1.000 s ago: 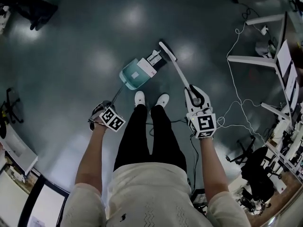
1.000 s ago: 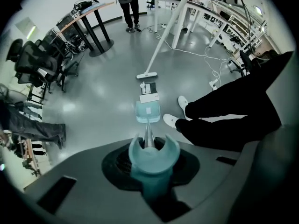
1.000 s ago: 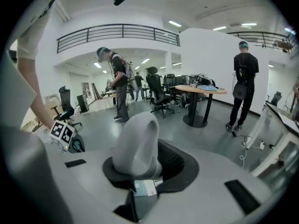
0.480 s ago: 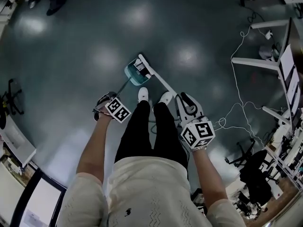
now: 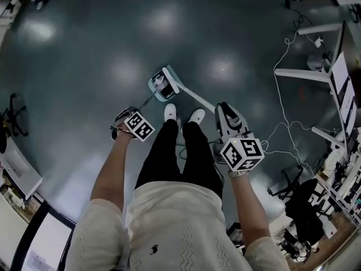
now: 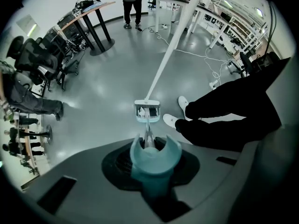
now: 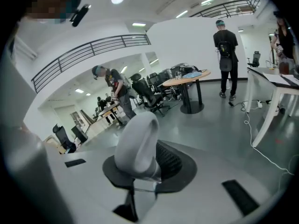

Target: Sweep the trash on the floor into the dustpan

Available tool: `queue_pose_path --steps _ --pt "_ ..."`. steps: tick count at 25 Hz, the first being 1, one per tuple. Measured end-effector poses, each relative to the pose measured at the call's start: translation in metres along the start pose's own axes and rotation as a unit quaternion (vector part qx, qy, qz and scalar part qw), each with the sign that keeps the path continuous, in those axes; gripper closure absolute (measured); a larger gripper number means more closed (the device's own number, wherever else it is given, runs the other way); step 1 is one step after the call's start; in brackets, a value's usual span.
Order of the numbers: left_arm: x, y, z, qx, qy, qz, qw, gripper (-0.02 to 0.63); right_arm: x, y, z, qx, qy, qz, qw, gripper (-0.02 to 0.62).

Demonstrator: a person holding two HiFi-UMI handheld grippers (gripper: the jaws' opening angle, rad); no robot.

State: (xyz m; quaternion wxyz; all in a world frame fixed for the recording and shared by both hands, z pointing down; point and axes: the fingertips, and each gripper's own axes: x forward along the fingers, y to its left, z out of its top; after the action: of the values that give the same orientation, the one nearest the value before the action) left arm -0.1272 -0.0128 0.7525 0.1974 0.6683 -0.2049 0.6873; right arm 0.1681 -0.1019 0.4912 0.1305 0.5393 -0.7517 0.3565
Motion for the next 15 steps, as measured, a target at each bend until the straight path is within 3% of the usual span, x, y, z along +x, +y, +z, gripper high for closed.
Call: queue_pose_path --steps 3,7,15 --pt "-0.001 0.004 -0.006 -0.006 -0.001 -0.008 1.0 0.515 -0.006 -0.027 0.04 0.033 -0.015 -0.024 0.999 0.525" --pt "0.001 0.01 -0.015 -0.038 -0.005 -0.018 0.9991 0.515 -0.013 -0.051 0.081 0.031 -0.024 -0.041 0.998 0.525" --pt "-0.002 -0.004 -0.029 -0.087 -0.023 -0.028 0.9955 0.515 -0.004 -0.064 0.076 -0.018 -0.014 -0.076 0.997 0.525"
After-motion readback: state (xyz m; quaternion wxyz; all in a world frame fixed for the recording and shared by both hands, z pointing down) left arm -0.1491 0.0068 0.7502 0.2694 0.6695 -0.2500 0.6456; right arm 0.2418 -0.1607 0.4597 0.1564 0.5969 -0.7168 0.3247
